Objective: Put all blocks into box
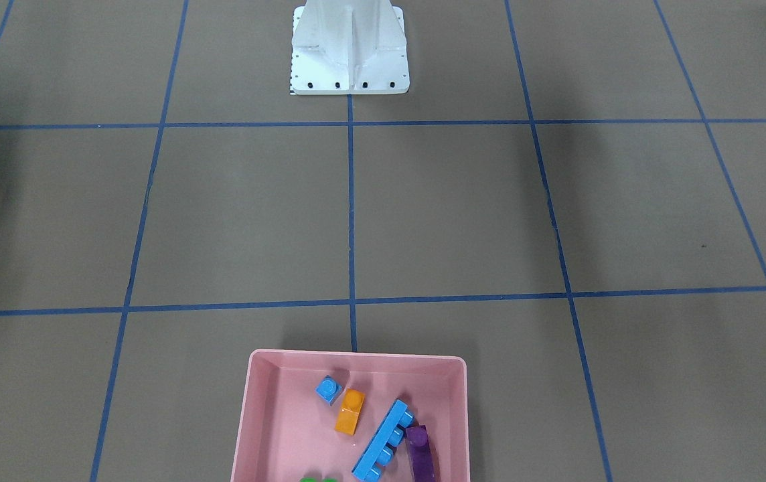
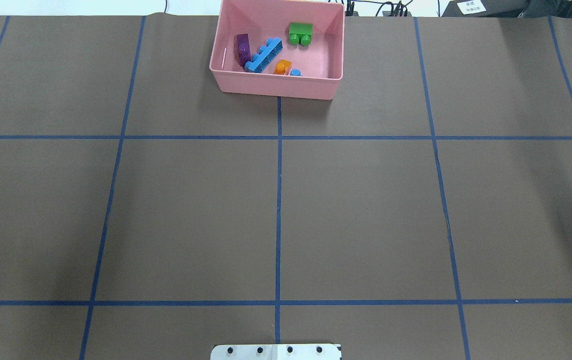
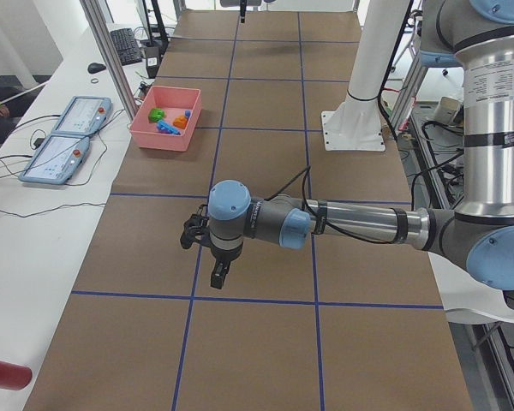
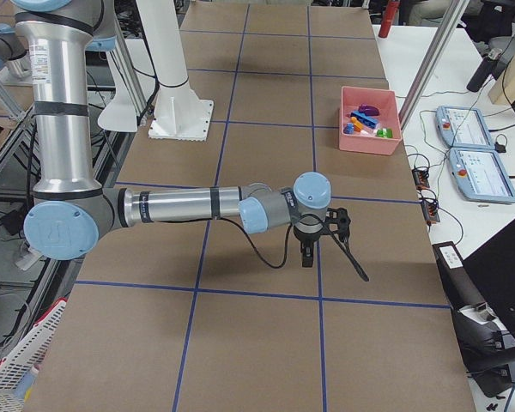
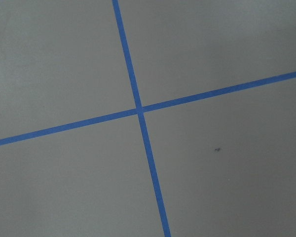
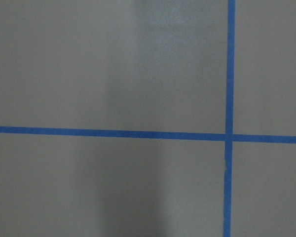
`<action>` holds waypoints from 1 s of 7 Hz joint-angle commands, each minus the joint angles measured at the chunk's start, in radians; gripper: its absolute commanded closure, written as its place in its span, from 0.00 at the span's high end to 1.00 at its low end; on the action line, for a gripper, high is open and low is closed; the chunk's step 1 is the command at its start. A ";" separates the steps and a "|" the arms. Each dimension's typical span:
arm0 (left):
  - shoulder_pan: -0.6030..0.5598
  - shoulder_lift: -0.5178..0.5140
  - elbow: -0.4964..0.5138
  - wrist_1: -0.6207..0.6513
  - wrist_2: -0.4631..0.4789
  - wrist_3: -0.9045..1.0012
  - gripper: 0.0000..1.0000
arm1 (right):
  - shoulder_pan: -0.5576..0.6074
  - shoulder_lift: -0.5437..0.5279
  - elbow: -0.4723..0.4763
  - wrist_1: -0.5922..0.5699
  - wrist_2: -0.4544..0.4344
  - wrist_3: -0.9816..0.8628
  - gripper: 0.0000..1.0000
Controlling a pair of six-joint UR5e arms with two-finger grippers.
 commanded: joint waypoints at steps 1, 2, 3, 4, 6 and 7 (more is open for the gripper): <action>-0.002 -0.017 0.009 0.010 0.012 0.003 1.00 | 0.071 -0.005 0.009 -0.129 0.022 -0.150 1.00; -0.002 -0.019 0.009 0.013 0.030 0.004 1.00 | 0.093 0.006 0.010 -0.198 0.021 -0.221 1.00; -0.002 -0.025 0.003 0.054 0.032 0.006 1.00 | 0.104 0.021 0.010 -0.259 0.015 -0.275 1.00; -0.003 -0.036 0.000 0.079 0.030 0.007 1.00 | 0.114 0.026 0.010 -0.289 0.013 -0.299 1.00; -0.007 -0.051 0.012 0.132 0.026 0.097 1.00 | 0.151 0.026 0.010 -0.289 0.013 -0.301 1.00; -0.025 -0.059 0.014 0.155 0.020 0.101 1.00 | 0.160 0.020 0.010 -0.287 0.014 -0.300 1.00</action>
